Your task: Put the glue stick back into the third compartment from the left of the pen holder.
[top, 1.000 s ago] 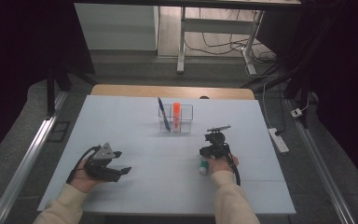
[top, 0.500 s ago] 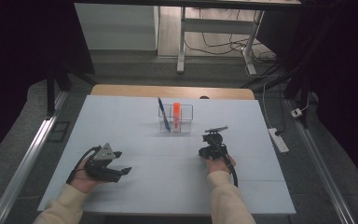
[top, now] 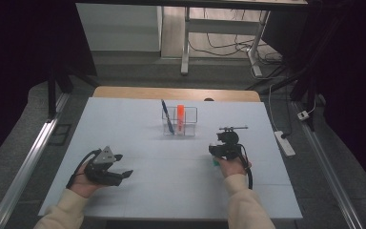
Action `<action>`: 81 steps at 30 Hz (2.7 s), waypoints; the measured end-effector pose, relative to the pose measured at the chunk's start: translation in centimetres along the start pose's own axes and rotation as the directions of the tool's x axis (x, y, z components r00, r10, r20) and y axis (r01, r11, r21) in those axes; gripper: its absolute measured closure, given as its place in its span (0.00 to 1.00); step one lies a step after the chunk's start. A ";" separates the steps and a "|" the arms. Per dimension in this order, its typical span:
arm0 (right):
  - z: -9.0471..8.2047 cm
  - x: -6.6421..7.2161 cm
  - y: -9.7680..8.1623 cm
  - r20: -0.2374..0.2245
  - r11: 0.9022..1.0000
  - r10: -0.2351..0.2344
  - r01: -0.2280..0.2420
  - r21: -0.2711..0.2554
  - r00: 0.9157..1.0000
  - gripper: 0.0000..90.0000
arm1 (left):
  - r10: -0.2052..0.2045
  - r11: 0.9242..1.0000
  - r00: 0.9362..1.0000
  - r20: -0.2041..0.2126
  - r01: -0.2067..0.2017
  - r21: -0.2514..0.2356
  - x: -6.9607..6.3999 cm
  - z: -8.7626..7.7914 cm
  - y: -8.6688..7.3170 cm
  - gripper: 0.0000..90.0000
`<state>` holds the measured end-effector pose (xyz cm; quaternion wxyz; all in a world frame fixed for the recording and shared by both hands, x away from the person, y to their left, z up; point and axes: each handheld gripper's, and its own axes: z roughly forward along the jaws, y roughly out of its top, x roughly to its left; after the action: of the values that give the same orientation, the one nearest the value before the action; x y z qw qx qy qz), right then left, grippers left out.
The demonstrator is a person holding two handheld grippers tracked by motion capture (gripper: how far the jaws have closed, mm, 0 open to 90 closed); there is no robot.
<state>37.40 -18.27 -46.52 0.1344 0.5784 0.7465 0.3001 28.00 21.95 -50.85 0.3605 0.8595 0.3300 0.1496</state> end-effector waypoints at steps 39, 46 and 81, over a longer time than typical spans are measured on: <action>-2.5 -1.4 0.9 -0.239 0.892 -0.230 0.107 -0.439 0.943 0.72 | -0.069 0.997 0.997 -0.043 0.068 -0.035 0.3 -0.8 -0.4 0.30; -2.3 -0.8 2.3 -0.248 0.868 -0.245 0.098 -0.486 0.937 0.72 | -0.068 0.997 0.997 -0.041 0.066 -0.034 0.3 -0.7 -0.4 0.30; 2.9 2.4 10.3 -0.223 0.805 -0.250 0.074 -0.588 0.942 0.72 | -0.072 0.997 0.997 -0.034 0.071 -0.026 0.6 -0.6 -0.7 0.30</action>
<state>46.32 -13.57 -42.24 0.2163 0.3944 0.6803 0.5786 27.80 23.07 -50.95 0.3704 0.8399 0.3650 0.1554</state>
